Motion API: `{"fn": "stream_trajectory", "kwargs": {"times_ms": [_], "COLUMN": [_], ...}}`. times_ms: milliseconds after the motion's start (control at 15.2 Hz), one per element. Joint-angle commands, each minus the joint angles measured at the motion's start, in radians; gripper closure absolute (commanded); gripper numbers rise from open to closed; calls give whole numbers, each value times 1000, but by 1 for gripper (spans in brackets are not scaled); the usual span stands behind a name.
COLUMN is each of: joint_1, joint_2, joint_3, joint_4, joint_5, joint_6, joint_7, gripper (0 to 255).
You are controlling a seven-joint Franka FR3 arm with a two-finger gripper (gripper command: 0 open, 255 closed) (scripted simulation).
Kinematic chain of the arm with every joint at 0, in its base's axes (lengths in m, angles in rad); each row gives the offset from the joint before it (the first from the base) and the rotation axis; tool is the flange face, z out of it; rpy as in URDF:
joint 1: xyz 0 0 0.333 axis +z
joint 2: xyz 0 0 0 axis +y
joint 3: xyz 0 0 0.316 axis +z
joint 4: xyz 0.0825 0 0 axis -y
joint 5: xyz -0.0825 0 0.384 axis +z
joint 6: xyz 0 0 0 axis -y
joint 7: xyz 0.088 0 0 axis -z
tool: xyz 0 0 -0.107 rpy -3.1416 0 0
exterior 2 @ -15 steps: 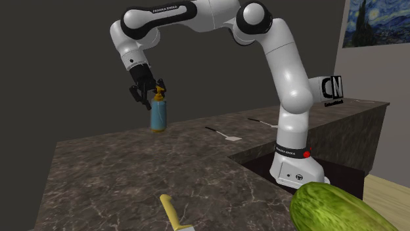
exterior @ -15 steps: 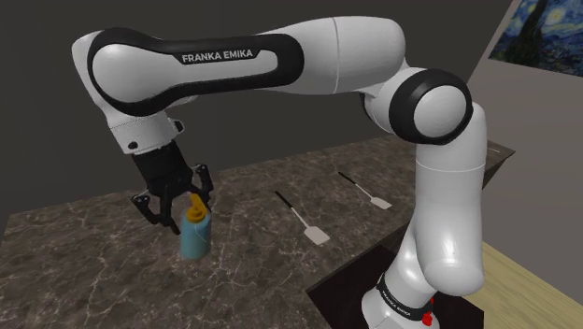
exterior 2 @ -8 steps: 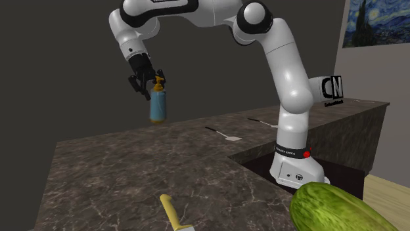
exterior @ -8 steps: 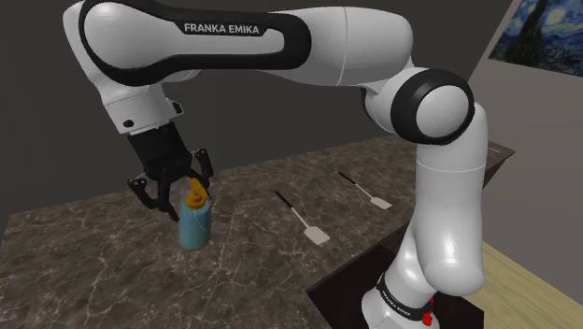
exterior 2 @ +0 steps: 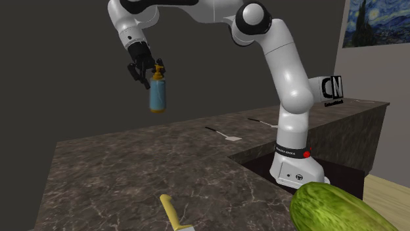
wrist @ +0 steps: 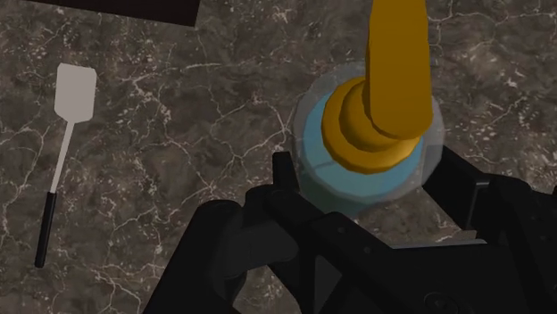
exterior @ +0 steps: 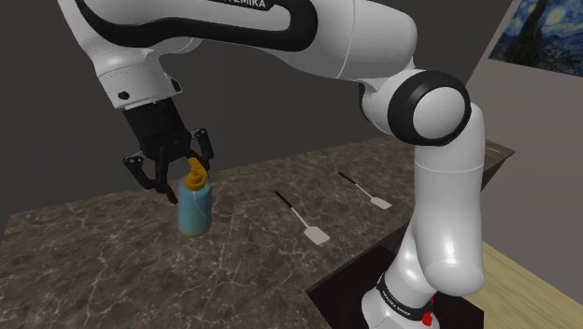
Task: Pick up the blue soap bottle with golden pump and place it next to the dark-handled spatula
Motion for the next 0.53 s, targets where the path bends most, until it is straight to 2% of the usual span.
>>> {"fn": "stream_trajectory", "kwargs": {"times_ms": [0,462], "joint_1": [6,29], "joint_2": [8,53], "joint_3": [2,5], "joint_4": [39,203], "joint_5": [0,-8], "joint_6": [-30,-149], "joint_7": [8,30], "gripper": [255,255]}}
